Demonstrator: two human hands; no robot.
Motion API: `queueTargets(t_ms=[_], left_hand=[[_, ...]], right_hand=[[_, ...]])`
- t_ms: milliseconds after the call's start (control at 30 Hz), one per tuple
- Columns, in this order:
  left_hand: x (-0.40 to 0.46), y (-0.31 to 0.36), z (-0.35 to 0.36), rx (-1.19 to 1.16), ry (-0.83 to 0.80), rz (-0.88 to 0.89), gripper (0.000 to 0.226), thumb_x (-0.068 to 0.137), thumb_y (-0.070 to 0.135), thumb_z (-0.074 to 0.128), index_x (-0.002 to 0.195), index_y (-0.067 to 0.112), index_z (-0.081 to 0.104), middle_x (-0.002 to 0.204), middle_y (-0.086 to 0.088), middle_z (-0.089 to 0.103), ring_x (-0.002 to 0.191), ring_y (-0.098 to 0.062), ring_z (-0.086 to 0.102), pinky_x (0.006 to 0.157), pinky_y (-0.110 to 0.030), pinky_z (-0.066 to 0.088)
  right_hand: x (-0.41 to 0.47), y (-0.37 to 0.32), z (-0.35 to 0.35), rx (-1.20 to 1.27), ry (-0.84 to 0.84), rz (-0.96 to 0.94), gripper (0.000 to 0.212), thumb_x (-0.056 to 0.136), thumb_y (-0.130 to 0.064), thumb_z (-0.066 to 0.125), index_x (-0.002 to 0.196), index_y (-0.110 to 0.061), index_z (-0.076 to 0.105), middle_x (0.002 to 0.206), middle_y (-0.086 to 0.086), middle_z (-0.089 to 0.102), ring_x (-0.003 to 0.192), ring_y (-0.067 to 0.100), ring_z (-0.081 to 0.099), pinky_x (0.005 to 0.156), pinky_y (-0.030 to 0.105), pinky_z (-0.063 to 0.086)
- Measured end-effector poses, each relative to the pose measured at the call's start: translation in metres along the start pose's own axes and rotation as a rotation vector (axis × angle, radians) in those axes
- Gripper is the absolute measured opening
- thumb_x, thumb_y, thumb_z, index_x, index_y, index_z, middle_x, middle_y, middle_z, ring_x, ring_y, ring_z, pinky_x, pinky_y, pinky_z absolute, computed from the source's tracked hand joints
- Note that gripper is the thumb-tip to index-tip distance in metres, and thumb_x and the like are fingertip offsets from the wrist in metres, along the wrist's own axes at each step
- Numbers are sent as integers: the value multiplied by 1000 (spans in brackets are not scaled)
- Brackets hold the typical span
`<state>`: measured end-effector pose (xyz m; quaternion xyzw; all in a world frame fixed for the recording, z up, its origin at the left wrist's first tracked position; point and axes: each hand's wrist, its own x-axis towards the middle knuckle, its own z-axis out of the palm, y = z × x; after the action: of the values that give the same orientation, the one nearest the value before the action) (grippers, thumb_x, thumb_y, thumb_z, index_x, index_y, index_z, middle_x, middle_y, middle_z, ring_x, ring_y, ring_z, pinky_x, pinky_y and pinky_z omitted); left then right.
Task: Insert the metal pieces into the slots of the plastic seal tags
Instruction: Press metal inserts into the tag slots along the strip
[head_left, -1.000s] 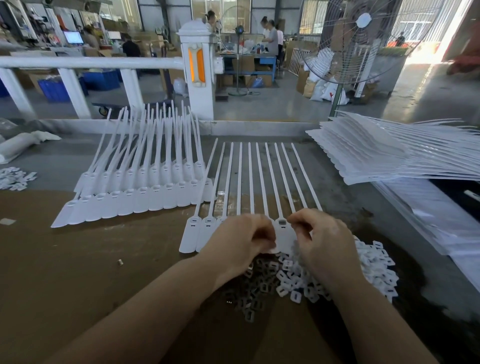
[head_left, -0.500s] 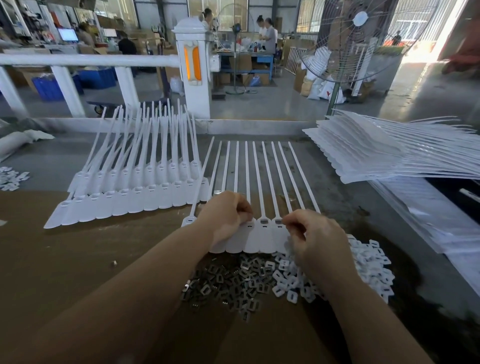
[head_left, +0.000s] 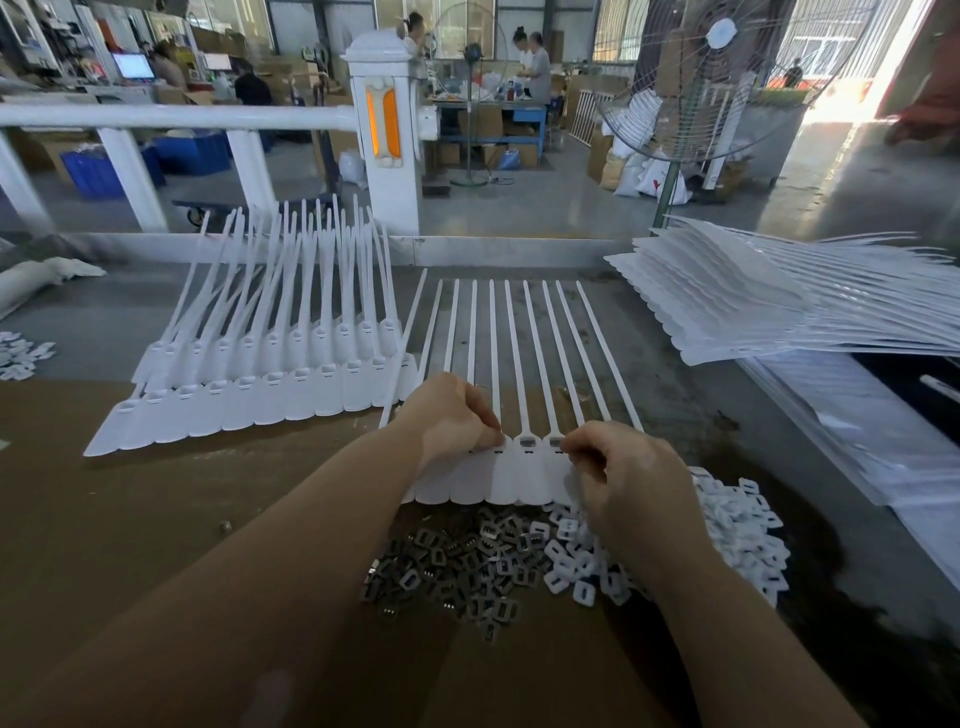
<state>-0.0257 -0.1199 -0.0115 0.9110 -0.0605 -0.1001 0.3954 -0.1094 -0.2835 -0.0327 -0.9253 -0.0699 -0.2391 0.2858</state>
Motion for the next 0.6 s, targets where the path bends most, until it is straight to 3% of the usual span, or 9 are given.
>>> queueTargets(t_ms=[200,333,467,600], left_hand=[[-3,1,-3,-1,-7,4,10,78,10,74,72,17,71,78,2,67,79,-13,60,74,-25,49],[-20,2,-1,73,50,170,11,83,14,68,84,23,73,75,19,62,77,0,57,75,-18,45],[-43,9,3,144,-113,286,11,80,21,72,77,32,72,73,22,62,67,11,56,59,-4,40],[-54,11,10,278,-161,336,3,79,31,72,81,34,72,80,22,57,75,3,52,72,-13,41]], right_hand=[[0,1,1,11,65,-21,16,81,1,63,84,-12,71,81,-1,70,71,10,52,76,36,47],[0,2,3,-13,119,-31,16,80,1,64,80,-13,70,76,-2,69,70,5,43,72,29,38],[-1,3,3,-16,139,-40,17,79,2,66,78,-14,69,75,-5,68,69,3,44,72,28,37],[-1,4,3,-13,141,-41,17,79,2,66,79,-14,69,75,-5,67,70,3,46,72,30,40]])
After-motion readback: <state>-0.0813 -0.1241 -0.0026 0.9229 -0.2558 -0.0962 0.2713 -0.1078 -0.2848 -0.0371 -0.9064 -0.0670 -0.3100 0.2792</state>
